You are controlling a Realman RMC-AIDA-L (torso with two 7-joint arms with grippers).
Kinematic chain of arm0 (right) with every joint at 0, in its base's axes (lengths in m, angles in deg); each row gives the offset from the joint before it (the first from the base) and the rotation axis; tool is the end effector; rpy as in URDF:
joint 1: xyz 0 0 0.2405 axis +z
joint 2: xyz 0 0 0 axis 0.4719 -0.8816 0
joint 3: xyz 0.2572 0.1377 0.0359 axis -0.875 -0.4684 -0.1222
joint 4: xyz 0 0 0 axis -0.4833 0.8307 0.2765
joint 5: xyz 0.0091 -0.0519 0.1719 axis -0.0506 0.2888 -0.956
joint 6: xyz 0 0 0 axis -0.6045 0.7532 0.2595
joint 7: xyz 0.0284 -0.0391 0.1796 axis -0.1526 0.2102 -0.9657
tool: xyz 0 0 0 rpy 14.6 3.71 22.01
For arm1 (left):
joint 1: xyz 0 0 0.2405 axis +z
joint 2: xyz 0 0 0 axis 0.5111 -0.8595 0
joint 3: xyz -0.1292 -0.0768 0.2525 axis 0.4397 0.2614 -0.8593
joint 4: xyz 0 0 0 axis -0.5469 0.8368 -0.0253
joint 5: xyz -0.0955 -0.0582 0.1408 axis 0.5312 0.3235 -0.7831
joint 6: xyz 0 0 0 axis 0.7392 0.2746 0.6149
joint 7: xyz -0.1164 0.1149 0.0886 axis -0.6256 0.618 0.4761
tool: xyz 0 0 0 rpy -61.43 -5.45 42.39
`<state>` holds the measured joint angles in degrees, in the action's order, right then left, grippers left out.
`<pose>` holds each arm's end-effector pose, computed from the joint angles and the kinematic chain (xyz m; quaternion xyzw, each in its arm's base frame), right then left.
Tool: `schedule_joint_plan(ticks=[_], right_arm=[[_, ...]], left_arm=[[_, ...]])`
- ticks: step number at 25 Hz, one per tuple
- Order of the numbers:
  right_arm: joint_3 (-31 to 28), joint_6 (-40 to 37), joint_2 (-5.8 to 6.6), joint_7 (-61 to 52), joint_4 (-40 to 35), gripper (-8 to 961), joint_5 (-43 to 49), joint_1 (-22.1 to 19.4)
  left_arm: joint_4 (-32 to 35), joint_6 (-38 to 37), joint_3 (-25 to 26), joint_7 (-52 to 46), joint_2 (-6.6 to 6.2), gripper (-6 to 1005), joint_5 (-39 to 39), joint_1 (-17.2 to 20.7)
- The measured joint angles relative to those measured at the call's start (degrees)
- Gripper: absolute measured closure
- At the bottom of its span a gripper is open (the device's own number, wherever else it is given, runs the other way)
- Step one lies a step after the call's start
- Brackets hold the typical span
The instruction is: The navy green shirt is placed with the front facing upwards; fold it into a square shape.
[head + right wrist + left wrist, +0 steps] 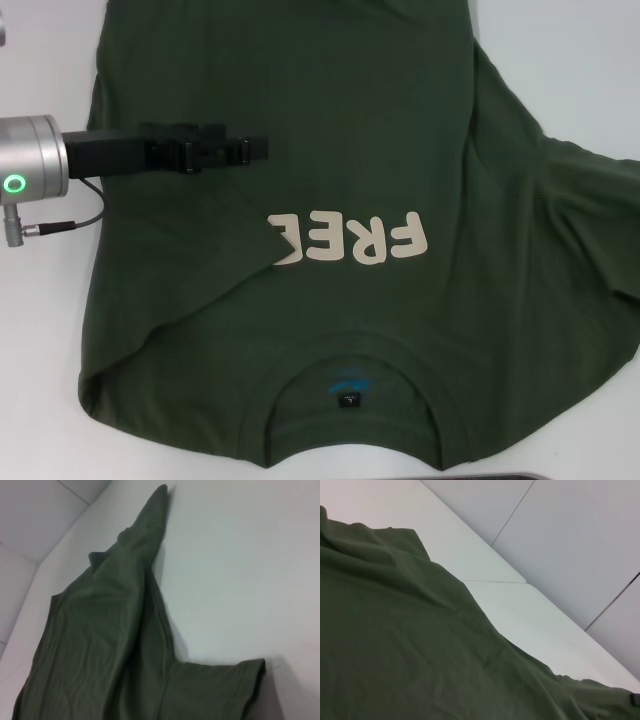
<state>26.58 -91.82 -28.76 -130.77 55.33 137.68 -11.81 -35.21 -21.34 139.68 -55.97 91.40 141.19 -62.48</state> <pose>0.4211 0.2721 0.0316 -0.6588 0.6531 0.2718 0.2560 -0.2488 0.3572 -0.0735 -0.8779 -0.4096 -0.2194 0.1161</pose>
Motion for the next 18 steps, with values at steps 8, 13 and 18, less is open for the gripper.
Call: schedule_joint_plan(ticks=[8,13,18], right_arm=[[-1.59,-0.61,-0.08,-0.52,-0.97,945,0.0,-1.78],[-2.93,-0.63,0.01,-0.52,-1.13,946,0.03,-2.68],[-3.24,-1.22,-0.16,-0.78,-2.71,946,0.02,-3.28]], left_arm=[[-0.06,-0.02,0.0,-0.03,-0.04,112,0.0,0.1],[-0.12,-0.07,0.0,-0.04,-0.08,112,0.0,0.11],[-0.18,-0.11,0.0,-0.04,-0.01,112,0.0,0.11]])
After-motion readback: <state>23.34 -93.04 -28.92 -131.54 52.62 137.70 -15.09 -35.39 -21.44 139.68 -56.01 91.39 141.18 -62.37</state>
